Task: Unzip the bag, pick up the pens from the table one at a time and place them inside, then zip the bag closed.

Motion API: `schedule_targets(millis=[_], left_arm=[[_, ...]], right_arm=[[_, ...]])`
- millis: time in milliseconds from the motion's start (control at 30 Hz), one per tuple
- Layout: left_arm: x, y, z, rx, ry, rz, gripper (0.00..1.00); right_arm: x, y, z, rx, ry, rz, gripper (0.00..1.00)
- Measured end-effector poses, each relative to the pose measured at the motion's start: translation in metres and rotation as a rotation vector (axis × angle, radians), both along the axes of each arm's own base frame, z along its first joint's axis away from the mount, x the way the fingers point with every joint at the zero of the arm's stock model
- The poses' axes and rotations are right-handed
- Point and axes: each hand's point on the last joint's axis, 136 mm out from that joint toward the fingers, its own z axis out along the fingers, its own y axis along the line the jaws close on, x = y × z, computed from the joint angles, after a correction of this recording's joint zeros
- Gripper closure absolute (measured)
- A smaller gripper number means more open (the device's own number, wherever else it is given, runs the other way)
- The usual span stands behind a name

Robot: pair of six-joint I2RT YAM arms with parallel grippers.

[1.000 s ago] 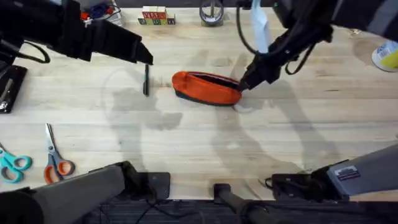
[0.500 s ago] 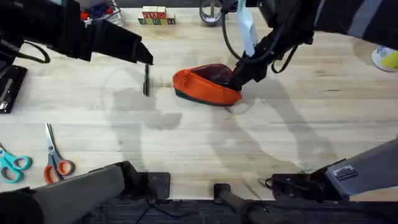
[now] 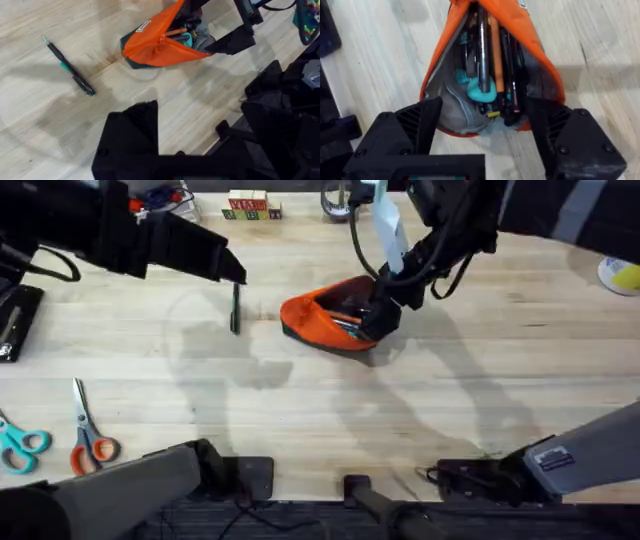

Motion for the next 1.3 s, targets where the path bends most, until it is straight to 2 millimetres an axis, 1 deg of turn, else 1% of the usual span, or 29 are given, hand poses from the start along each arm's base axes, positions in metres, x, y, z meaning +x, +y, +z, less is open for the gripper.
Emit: schedule_targets(millis=[833,967,1067,1167,1300], left_arm=[[0.0,0.0,0.0,0.0,0.0,0.0,0.005],[0.0,0.0,0.0,0.0,0.0,0.0,0.005],[0.0,0.0,0.0,0.0,0.0,0.0,0.006],[0.0,0.0,0.0,0.0,0.0,0.0,0.006],[0.0,0.0,0.0,0.0,0.0,0.0,0.006]], right_arm=[[0.0,0.0,0.0,0.0,-0.001,0.0,0.005],[0.001,0.0,0.003,0.001,-0.003,-0.003,0.005],[0.003,0.001,0.011,0.01,-0.026,-0.004,0.005],[0.007,0.003,0.029,0.029,-0.071,-0.01,0.005],[0.01,0.004,0.059,0.054,-0.127,-0.03,0.004]])
